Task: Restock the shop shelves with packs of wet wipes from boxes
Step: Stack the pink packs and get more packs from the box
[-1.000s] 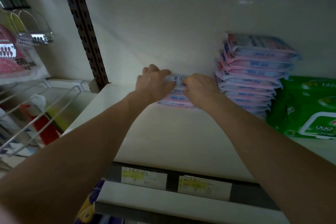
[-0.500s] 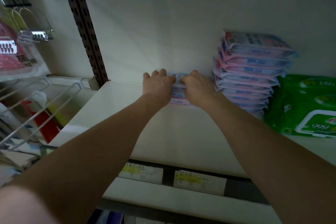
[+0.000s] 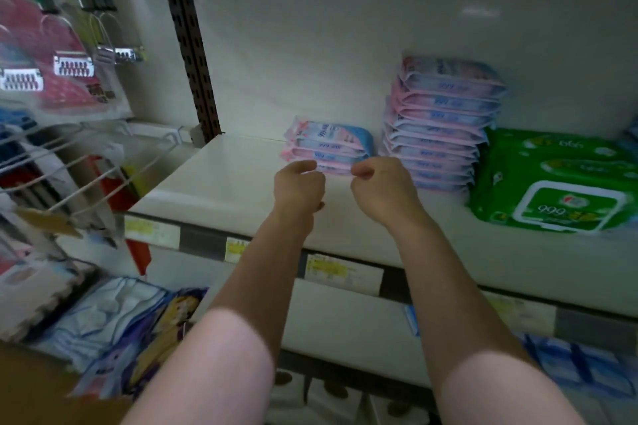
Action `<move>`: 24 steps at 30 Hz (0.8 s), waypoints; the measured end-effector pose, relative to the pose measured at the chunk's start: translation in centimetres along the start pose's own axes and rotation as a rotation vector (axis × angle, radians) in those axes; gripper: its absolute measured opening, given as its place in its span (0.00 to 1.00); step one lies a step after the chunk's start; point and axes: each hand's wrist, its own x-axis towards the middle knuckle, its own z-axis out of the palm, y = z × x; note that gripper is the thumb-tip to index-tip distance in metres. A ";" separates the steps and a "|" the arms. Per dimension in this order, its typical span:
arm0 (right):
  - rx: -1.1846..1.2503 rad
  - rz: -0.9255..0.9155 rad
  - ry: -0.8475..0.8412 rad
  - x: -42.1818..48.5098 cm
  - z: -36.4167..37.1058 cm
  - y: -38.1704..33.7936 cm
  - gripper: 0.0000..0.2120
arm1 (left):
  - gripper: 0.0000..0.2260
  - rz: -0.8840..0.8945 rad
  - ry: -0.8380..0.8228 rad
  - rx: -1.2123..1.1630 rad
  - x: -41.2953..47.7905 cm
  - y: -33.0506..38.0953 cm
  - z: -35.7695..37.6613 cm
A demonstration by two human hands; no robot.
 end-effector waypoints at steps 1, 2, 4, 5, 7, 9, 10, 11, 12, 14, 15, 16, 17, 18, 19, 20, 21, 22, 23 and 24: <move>0.025 0.011 -0.008 -1.2 0.0 0.2 0.14 | 0.15 -0.044 -0.011 -0.062 -1.3 -0.2 0.1; 0.039 0.024 -0.014 -2.3 -0.1 0.5 0.14 | 0.15 -0.072 -0.023 -0.100 -2.5 -0.5 0.2; 0.047 0.056 -0.004 -4.3 -0.3 1.2 0.14 | 0.14 -0.106 -0.051 -0.144 -4.7 -1.1 0.3; 0.047 0.076 0.010 -5.2 -0.5 1.5 0.14 | 0.14 -0.117 -0.061 -0.161 -5.6 -1.3 0.2; 0.026 0.113 0.043 -6.9 -1.1 2.0 0.13 | 0.13 -0.131 -0.077 -0.185 -6.8 -1.7 0.0; 0.005 0.151 0.070 -8.5 -1.4 2.5 0.13 | 0.13 -0.145 -0.104 -0.190 -7.9 -2.0 0.0; 0.002 0.171 0.078 -9.2 -1.4 2.6 0.13 | 0.13 -0.154 -0.125 -0.185 -8.4 -2.2 0.0; -0.002 0.193 0.084 -9.9 -1.4 2.7 0.13 | 0.13 -0.166 -0.151 -0.176 -8.9 -2.4 0.1; -0.014 0.216 0.091 -10.6 -1.4 2.6 0.13 | 0.13 -0.177 -0.179 -0.164 -9.3 -2.6 0.0; -0.055 0.279 0.102 -11.9 -1.1 2.5 0.13 | 0.12 -0.196 -0.235 -0.140 -10.2 -3.1 -0.5; -0.073 0.313 0.111 -12.6 -0.9 2.4 0.13 | 0.12 -0.204 -0.261 -0.131 -10.6 -3.4 -0.9; -0.085 0.342 0.127 -13.3 -0.6 2.3 0.12 | 0.12 -0.210 -0.290 -0.122 -10.9 -3.7 -1.4; -0.099 0.366 0.147 -14.2 -0.2 2.2 0.12 | 0.11 -0.214 -0.321 -0.107 -11.2 -4.0 -1.9; -0.106 0.385 0.172 -15.2 0.3 2.2 0.11 | 0.11 -0.216 -0.353 -0.079 -11.6 -4.4 -2.5; -0.104 0.409 0.199 -16.4 0.8 2.2 0.10 | 0.11 -0.219 -0.384 -0.046 -12.1 -4.8 -3.0; -0.092 0.441 0.232 -17.7 1.3 2.3 0.09 | 0.11 -0.223 -0.410 -0.011 -12.6 -5.1 -3.4; -0.070 0.493 0.257 -19.2 1.7 2.1 0.09 | 0.10 -0.233 -0.435 0.022 -13.2 -5.5 -3.9; -0.045 0.548 0.279 -20.6 2.0 1.9 0.10 | 0.09 -0.246 -0.464 0.055 -13.9 -6.0 -4.3; -0.027 0.591 0.290 -22.1 2.3 1.8 0.10 | 0.09 -0.261 -0.496 0.082 -14.7 -6.6 -4.8; -0.020 0.618 0.300 -23.7 2.5 1.6 0.10 | 0.10 -0.277 -0.531 0.106 -15.6 -7.2 -5.3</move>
